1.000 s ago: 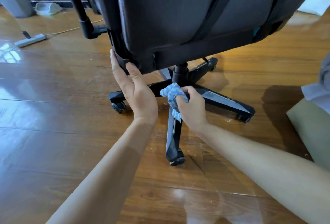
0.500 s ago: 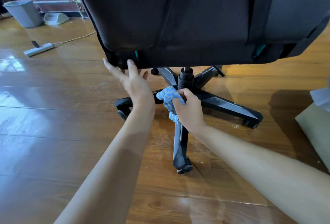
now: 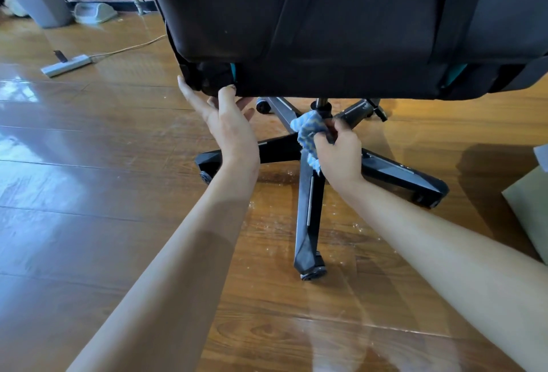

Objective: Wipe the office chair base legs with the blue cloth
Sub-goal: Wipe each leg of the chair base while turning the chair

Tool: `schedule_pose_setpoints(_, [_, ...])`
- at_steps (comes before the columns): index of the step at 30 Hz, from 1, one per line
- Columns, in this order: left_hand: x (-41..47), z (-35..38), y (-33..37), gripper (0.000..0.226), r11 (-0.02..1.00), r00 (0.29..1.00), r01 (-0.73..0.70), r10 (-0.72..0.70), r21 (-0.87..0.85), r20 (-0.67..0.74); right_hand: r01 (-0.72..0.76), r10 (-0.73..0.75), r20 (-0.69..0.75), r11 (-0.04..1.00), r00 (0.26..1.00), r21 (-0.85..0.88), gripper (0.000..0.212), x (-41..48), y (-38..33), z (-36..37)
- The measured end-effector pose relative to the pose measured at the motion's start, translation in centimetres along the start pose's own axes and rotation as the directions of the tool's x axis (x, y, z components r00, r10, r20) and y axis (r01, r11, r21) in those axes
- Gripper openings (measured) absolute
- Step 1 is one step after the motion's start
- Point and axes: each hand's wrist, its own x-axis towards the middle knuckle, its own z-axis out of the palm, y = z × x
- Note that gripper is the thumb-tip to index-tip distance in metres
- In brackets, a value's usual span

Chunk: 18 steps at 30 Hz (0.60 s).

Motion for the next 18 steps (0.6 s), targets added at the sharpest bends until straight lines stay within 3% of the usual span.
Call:
schedule_pose_setpoints(2, [0.3,-0.6,-1.2,0.075,0.999,0.999,0.026,-0.027,-0.031,-0.042,0.079,-0.076,0.024,0.98,0.997,-0.182,0.024,0.7,1.6,0.0])
schedule_pose_setpoints(5, [-1.0,-2.6,-5.4,0.065,0.964,0.955,0.265,-0.259,0.027,-0.144,0.219,-0.101,0.302,0.896,0.948,-0.387,0.029,-0.8,4.8,0.1])
schedule_pose_setpoints(8, [-4.9,-5.5,-11.2,0.052,0.776,0.849,0.523,-0.51,0.351,-0.138,0.334,-0.146,0.394,0.82,0.907,-0.465,0.032,-5.2,7.4,0.1])
schedule_pose_setpoints(12, [-9.0,-8.4,-15.2,0.059,0.565,0.701,0.654,-0.702,0.503,-0.124,0.552,-0.315,0.491,0.686,0.812,-0.474,0.037,-9.9,9.2,-0.2])
schedule_pose_setpoints(14, [-9.5,-8.6,-15.4,0.063,0.53,0.663,0.693,-0.734,0.488,-0.144,0.568,-0.279,0.55,0.677,0.787,-0.469,0.045,-8.3,9.5,-0.2])
schedule_pose_setpoints(18, [-9.0,-7.9,-15.2,0.067,0.481,0.617,0.697,-0.78,0.531,-0.102,0.465,-0.1,0.575,0.706,0.812,-0.534,0.055,0.2,8.2,2.6])
